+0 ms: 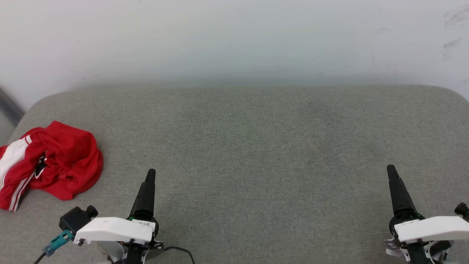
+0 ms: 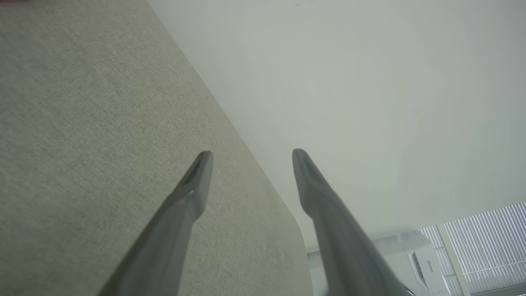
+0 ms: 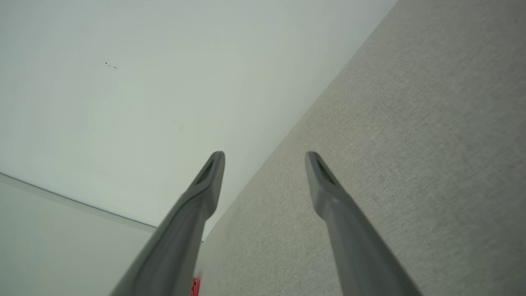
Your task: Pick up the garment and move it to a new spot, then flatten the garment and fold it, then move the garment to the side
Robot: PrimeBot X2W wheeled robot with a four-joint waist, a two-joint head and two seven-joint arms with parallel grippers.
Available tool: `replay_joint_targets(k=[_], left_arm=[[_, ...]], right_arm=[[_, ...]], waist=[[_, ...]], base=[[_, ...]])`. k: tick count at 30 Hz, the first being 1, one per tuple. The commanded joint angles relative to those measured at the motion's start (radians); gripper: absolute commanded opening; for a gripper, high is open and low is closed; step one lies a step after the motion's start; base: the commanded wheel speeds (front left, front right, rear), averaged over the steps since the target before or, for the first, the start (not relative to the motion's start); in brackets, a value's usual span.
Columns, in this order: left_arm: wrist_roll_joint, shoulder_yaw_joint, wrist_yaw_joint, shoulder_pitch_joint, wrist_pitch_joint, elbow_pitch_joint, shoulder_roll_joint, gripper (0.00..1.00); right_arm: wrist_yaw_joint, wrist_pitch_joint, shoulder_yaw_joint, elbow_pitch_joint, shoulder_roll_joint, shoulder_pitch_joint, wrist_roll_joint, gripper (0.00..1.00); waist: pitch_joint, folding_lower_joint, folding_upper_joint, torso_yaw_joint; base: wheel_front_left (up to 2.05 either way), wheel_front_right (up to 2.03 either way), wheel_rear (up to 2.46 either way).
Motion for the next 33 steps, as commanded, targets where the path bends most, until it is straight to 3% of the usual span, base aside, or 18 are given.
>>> replay_joint_targets(k=[1,2,9,20,33], left_arm=[[0.047,-0.007,0.0,-0.03,-0.01,-0.015,0.005,1.0],[0.116,-0.016,0.0,-0.035,-0.021,-0.013,0.006,1.0],[0.266,-0.027,0.008,-0.04,-0.046,-0.017,0.007,1.0],[0.467,-0.053,0.031,-0.048,-0.082,-0.018,0.021,1.0],[0.619,-0.074,0.049,-0.06,-0.117,0.001,0.033,1.0]], right_arm=[[0.0,-0.012,0.003,-0.023,0.0,-0.011,-0.059,1.0],[0.0,-0.023,0.011,-0.029,0.001,-0.012,-0.142,1.0],[0.0,-0.035,0.03,-0.044,0.001,-0.009,-0.306,1.0],[0.0,-0.041,0.031,-0.071,0.002,0.0,-0.497,1.0],[0.0,-0.046,0.036,-0.092,0.003,0.011,-0.663,1.0]], waist=[[0.0,0.0,0.0,0.0],[0.0,0.0,0.0,0.001],[0.0,0.0,0.0,0.001],[0.002,0.0,0.0,-0.001],[0.001,0.0,0.0,-0.001]], base=[[0.0,0.0,0.0],[0.0,0.0,0.0],[0.0,0.0,0.0],[0.0,0.0,0.0],[0.0,0.0,0.0]])
